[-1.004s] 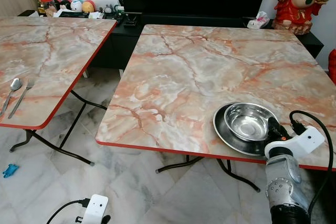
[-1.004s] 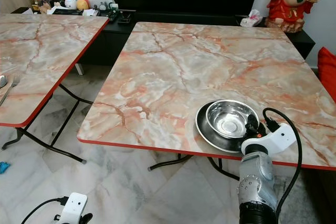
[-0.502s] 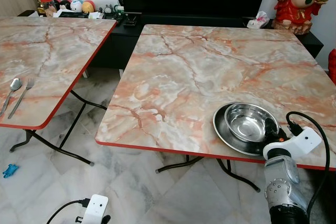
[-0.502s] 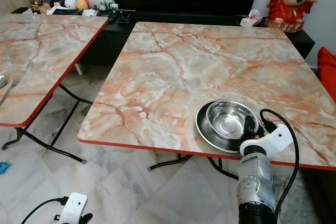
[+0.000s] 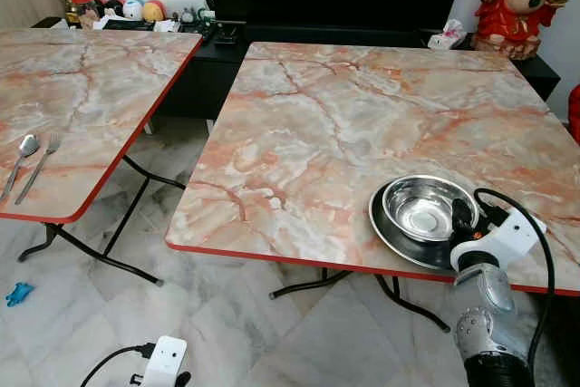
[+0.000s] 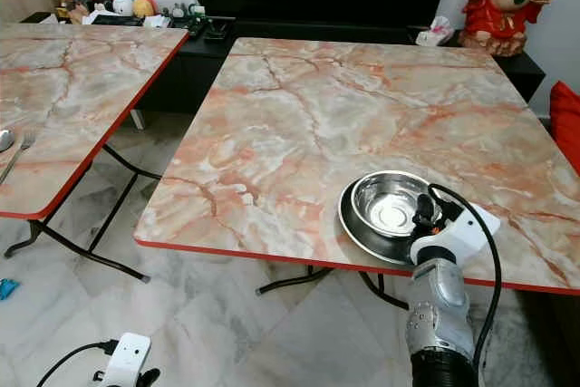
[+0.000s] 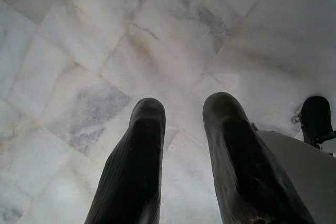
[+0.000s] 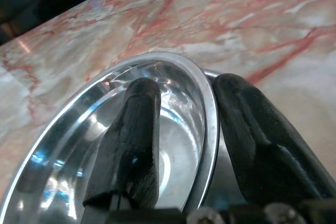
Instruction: Setting the table
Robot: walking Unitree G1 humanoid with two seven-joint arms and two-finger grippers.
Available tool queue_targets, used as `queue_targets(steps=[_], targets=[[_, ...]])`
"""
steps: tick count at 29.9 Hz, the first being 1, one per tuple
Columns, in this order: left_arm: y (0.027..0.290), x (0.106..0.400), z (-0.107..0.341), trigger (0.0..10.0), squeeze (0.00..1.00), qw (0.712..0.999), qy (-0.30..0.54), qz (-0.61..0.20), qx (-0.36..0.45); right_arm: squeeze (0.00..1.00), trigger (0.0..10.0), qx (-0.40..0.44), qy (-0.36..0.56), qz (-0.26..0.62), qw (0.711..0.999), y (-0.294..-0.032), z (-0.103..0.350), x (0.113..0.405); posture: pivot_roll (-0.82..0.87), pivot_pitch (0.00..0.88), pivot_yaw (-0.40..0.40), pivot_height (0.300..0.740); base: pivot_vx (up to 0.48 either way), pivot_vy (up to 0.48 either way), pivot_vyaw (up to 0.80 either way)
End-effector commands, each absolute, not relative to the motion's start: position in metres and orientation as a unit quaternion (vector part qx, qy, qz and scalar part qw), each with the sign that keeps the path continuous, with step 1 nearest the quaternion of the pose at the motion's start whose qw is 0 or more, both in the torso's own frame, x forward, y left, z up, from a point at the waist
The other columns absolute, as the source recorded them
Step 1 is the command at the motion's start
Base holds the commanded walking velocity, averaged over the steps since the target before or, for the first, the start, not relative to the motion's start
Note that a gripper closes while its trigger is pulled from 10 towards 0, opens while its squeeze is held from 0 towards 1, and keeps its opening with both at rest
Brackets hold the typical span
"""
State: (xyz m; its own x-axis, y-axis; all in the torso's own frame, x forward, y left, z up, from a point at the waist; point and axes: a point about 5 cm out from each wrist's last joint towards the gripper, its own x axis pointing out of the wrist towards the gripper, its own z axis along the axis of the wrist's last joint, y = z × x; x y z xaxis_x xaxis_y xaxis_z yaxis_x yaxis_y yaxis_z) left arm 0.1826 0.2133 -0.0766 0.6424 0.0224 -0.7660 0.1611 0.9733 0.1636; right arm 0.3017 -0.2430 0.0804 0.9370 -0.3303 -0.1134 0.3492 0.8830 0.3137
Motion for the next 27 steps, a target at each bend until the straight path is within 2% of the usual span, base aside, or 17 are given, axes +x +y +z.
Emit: queue_targets(steps=[1, 17, 27], targets=[[0.217, 0.179, -0.078, 10.0, 0.00, 0.896, 0.429, -0.036, 0.106, 0.00, 10.0, 0.141, 0.033, -0.182, 0.973, -0.245, 0.078, 0.299, 0.11, 0.000, 0.001, 0.740, 0.000, 0.000, 0.00], [0.216, 0.179, -0.078, 10.0, 0.00, 0.897, 0.429, -0.036, 0.105, 0.00, 10.0, 0.079, 0.027, -0.215, 0.973, -0.253, 0.081, 0.297, 0.11, 0.000, 0.000, 0.740, 0.000, 0.000, 0.00], [0.219, 0.181, -0.076, 10.0, 0.00, 0.901, 0.419, -0.026, 0.106, 0.00, 10.0, -0.003, -0.101, -0.152, 0.983, -0.232, 0.114, 0.289, 0.10, 0.000, -0.012, 0.740, 0.000, 0.000, 0.00]])
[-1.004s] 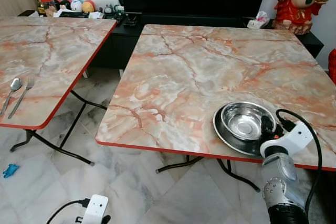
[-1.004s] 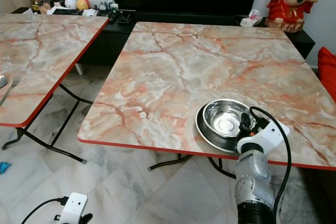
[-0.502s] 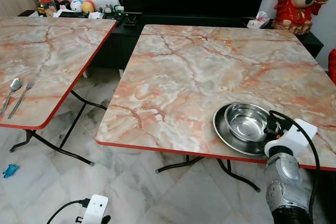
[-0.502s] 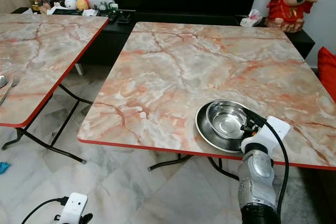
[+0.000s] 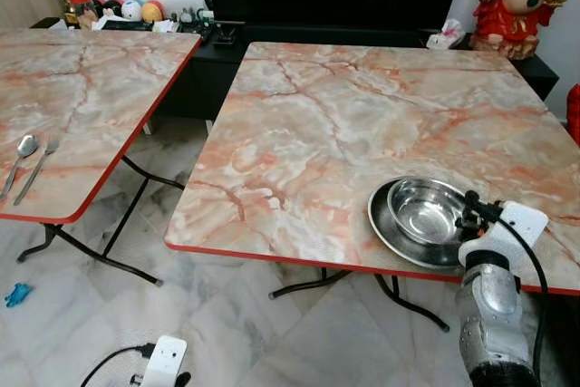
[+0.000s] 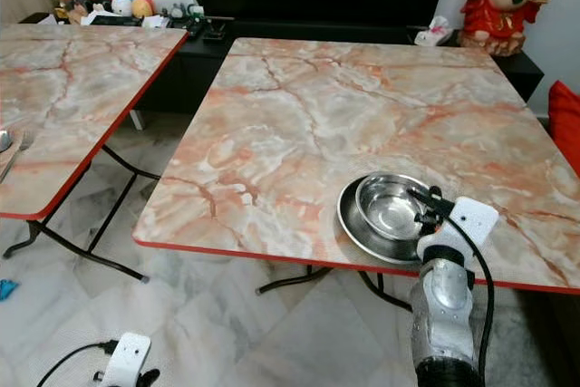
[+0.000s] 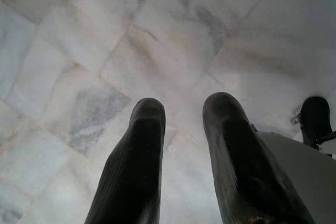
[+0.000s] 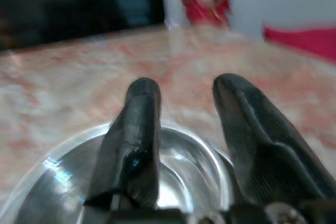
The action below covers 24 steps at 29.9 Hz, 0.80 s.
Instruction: Setting the table
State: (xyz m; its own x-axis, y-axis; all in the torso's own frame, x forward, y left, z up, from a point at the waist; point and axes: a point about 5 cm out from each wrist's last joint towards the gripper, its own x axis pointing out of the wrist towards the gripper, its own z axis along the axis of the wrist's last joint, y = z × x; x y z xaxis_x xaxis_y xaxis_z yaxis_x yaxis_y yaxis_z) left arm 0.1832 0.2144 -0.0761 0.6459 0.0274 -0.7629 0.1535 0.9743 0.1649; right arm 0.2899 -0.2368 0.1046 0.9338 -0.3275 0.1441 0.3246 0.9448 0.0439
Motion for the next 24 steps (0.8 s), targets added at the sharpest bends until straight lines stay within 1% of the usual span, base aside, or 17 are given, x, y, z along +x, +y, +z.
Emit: queue_targets(steps=[1, 5, 11, 12, 16, 20, 24], targets=[[0.219, 0.181, -0.076, 10.0, 0.00, 0.902, 0.419, -0.025, 0.106, 0.00, 10.0, -0.009, -0.105, -0.146, 0.984, -0.230, 0.115, 0.287, 0.10, 0.000, -0.012, 0.740, 0.000, 0.000, 0.00], [0.222, 0.180, -0.076, 10.0, 0.00, 0.903, 0.417, -0.018, 0.103, 0.00, 10.0, -0.032, -0.117, -0.123, 0.985, -0.225, 0.115, 0.279, 0.09, 0.000, -0.015, 0.740, 0.000, 0.000, 0.00], [0.222, 0.178, -0.077, 10.0, 0.00, 0.905, 0.414, -0.011, 0.095, 0.00, 10.0, -0.040, -0.093, -0.088, 0.991, -0.221, 0.106, 0.279, 0.08, 0.000, -0.019, 0.740, 0.000, 0.000, 0.00], [0.222, 0.178, -0.076, 10.0, 0.00, 0.906, 0.412, -0.006, 0.095, 0.00, 10.0, -0.050, -0.085, -0.069, 0.993, -0.217, 0.102, 0.279, 0.09, 0.000, -0.021, 0.740, 0.000, 0.000, 0.00], [0.223, 0.181, -0.075, 10.0, 0.00, 0.908, 0.408, 0.001, 0.094, 0.00, 10.0, -0.047, -0.071, -0.041, 0.996, -0.209, 0.096, 0.276, 0.08, 0.000, -0.025, 0.740, 0.000, 0.000, 0.00], [0.223, 0.182, -0.074, 10.0, 0.00, 0.909, 0.406, 0.004, 0.090, 0.00, 10.0, -0.041, -0.075, -0.044, 0.995, -0.205, 0.098, 0.276, 0.08, 0.000, -0.024, 0.740, 0.000, 0.000, 0.00], [0.219, 0.182, -0.075, 10.0, 0.00, 0.909, 0.408, 0.001, 0.085, 0.00, 10.0, -0.012, -0.085, -0.075, 0.993, -0.204, 0.102, 0.280, 0.09, 0.000, -0.023, 0.740, 0.000, 0.068, 0.00]])
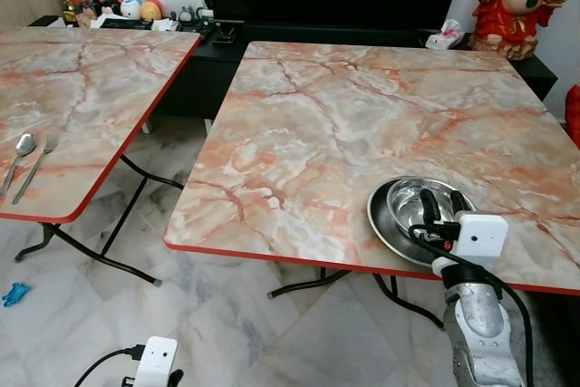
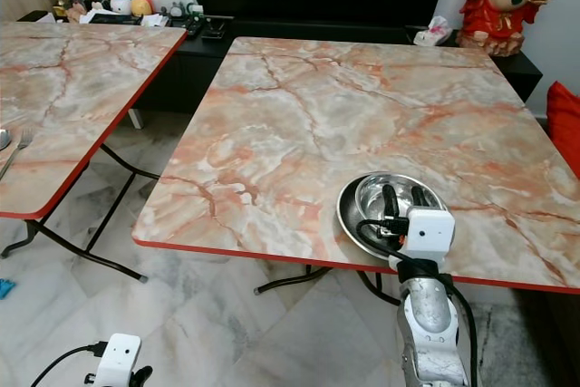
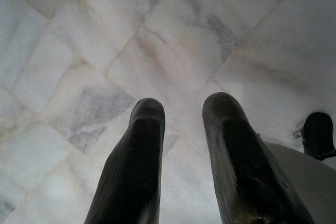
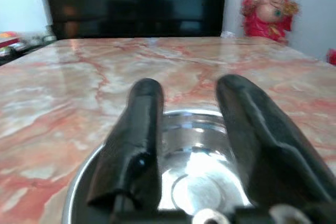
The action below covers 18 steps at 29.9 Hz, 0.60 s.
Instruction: Setting the table
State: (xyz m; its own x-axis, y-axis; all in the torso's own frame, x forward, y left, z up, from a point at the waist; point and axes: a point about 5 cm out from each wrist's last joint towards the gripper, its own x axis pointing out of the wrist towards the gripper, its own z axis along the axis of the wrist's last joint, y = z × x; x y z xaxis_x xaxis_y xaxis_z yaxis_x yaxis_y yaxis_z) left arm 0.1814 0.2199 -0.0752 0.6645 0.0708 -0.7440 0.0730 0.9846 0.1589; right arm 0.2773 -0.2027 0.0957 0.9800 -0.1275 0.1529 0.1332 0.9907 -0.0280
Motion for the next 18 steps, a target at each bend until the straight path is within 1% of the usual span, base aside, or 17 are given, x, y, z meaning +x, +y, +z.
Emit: queue_targets(steps=[1, 6, 12, 18], targets=[[0.219, 0.182, -0.075, 10.0, 0.00, 0.909, 0.408, 0.002, 0.083, 0.00, 10.0, -0.011, -0.084, -0.074, 0.994, -0.204, 0.102, 0.281, 0.09, 0.000, -0.023, 0.740, 0.000, 0.398, 0.00], [0.219, 0.181, -0.075, 10.0, 0.00, 0.909, 0.409, 0.002, 0.085, 0.00, 10.0, -0.013, -0.082, -0.073, 0.994, -0.207, 0.104, 0.284, 0.09, 0.000, -0.033, 0.740, 0.000, 0.480, 0.00], [0.218, 0.182, -0.075, 10.0, 0.00, 0.910, 0.407, 0.000, 0.081, 0.00, 10.0, 0.000, -0.089, -0.063, 0.994, -0.197, 0.107, 0.289, 0.10, 0.000, -0.036, 0.740, 0.000, 0.480, 0.00], [0.217, 0.182, -0.075, 10.0, 0.00, 0.910, 0.406, -0.001, 0.080, 0.00, 10.0, 0.002, -0.090, -0.064, 0.994, -0.194, 0.108, 0.291, 0.11, 0.000, -0.037, 0.740, 0.000, 0.480, 0.00]])
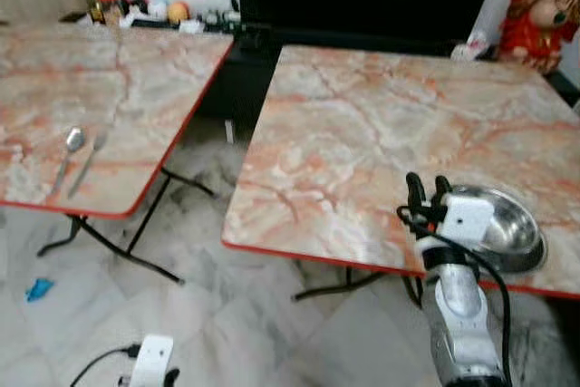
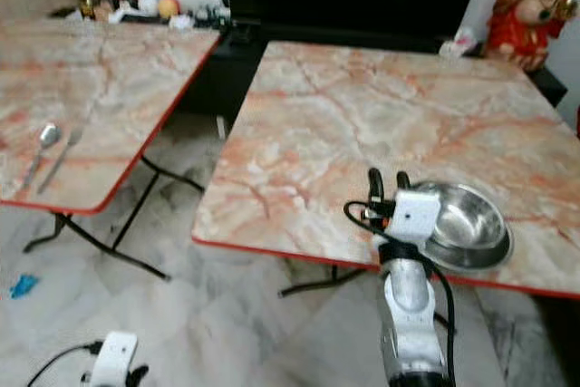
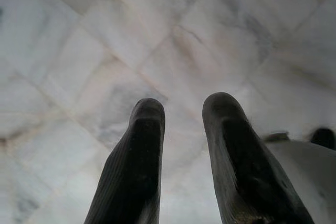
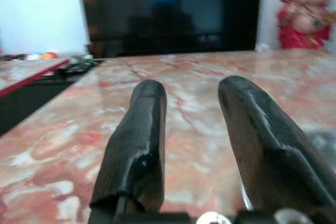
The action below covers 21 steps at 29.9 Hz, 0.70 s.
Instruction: Setting the table
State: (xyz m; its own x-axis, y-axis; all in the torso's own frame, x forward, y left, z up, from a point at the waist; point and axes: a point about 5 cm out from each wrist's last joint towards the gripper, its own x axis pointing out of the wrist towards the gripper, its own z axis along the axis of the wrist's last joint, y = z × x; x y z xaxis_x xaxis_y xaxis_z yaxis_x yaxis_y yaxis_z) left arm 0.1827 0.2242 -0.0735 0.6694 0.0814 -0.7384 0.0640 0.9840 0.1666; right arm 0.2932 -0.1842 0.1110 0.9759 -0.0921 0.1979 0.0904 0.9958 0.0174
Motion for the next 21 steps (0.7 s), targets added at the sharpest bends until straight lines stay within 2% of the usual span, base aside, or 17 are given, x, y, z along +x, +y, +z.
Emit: queue_targets(steps=[1, 21], targets=[[0.217, 0.183, -0.075, 10.0, 0.00, 0.911, 0.405, 0.000, 0.079, 0.00, 10.0, 0.001, -0.092, -0.062, 0.994, -0.193, 0.109, 0.292, 0.10, 0.000, -0.037, 0.740, 0.000, 0.480, 0.00], [0.218, 0.187, -0.072, 10.0, 0.00, 0.914, 0.398, 0.002, 0.077, 0.00, 10.0, 0.007, -0.084, -0.018, 0.996, -0.172, 0.105, 0.298, 0.11, 0.000, -0.025, 0.740, 0.000, 0.480, 0.00]])
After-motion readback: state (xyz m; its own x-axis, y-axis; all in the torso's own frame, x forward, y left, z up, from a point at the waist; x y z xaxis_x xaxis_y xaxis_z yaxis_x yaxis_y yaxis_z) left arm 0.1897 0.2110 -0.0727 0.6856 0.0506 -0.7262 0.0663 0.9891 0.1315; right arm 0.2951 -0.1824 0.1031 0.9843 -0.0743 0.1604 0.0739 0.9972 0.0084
